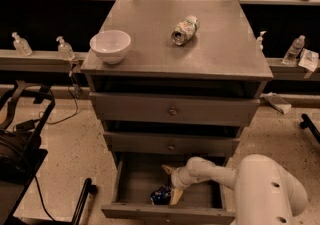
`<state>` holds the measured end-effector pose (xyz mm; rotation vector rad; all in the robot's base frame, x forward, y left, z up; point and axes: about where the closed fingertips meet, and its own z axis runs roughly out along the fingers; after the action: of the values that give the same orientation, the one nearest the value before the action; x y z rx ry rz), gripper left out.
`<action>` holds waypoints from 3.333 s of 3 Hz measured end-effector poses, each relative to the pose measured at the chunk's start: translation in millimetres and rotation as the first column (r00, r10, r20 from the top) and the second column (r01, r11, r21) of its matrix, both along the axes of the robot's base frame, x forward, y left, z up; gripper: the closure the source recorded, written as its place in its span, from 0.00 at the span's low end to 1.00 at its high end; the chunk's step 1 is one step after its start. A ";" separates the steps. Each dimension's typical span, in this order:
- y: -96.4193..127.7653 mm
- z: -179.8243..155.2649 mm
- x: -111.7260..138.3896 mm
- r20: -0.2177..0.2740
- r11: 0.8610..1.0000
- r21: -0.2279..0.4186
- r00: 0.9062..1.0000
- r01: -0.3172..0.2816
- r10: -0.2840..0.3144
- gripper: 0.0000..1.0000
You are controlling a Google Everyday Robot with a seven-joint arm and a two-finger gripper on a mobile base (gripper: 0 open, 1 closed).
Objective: Pick pepsi can from bottom drawer and place on counter
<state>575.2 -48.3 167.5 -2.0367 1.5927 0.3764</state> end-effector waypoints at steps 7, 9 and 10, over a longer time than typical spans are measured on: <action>52.9 -24.6 -15.0 0.016 0.943 -0.078 0.946 -0.322 0.324 1.00; 53.3 -26.5 -15.5 0.012 0.937 -0.094 0.941 -0.335 0.338 0.60; 52.8 -27.5 -15.6 0.006 0.936 -0.103 0.941 -0.336 0.339 0.36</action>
Offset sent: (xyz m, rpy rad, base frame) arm -0.0110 0.0552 -0.0386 -0.1039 0.0176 0.2821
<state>559.6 4.5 140.0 -2.3892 1.2664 0.3997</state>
